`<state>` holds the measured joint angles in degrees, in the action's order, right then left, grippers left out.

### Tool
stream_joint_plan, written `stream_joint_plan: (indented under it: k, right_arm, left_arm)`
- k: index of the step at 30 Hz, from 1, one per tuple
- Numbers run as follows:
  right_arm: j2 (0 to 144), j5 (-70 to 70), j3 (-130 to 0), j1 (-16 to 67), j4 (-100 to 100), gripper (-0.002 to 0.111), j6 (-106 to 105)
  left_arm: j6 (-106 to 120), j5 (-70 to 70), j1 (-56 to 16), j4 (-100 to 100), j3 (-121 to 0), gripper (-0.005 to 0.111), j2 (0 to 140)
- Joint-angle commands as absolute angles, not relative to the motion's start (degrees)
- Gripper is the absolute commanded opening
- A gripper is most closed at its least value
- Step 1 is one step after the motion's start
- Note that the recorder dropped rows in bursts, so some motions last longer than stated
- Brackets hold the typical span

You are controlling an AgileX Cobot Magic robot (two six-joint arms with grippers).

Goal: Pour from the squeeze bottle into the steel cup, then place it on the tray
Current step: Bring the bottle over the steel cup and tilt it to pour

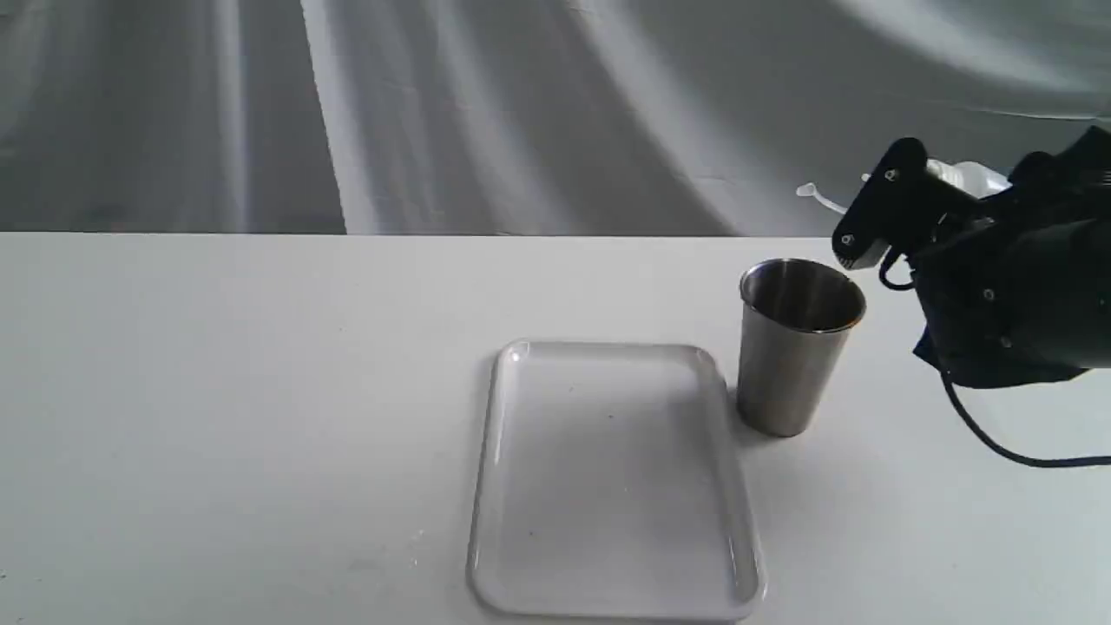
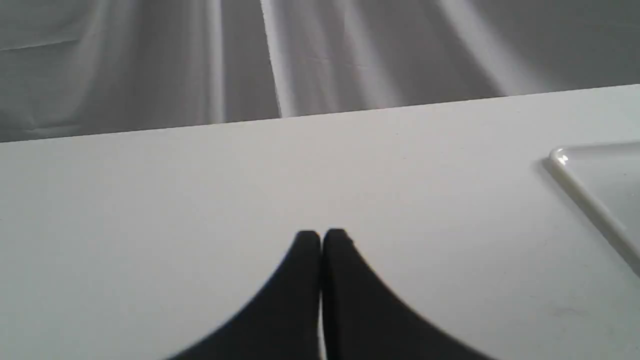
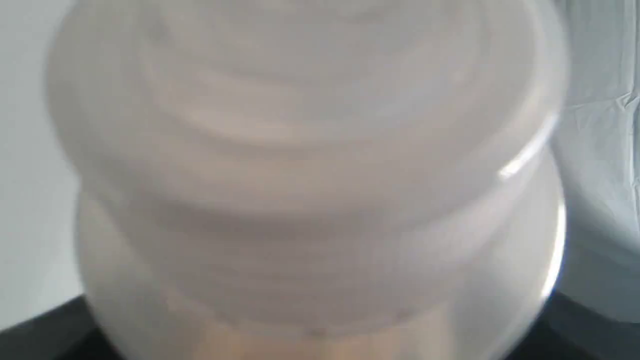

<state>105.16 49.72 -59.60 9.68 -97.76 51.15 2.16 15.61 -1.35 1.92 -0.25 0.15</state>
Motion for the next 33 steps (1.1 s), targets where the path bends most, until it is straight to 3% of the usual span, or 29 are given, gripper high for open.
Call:
stream_joint_plan:
  k: [1,33]
  right_arm:
    - [104.4,51.8,-60.1,9.9,-99.9,0.008,51.7]
    - [104.4,53.5,-65.4,12.1,-99.9,0.008,29.6]
  left_arm:
    - [2.1,15.2,-1.3,1.9,0.0,0.0,0.0]
    - [1.9,15.2,-1.3,1.9,0.0,0.0,0.0]
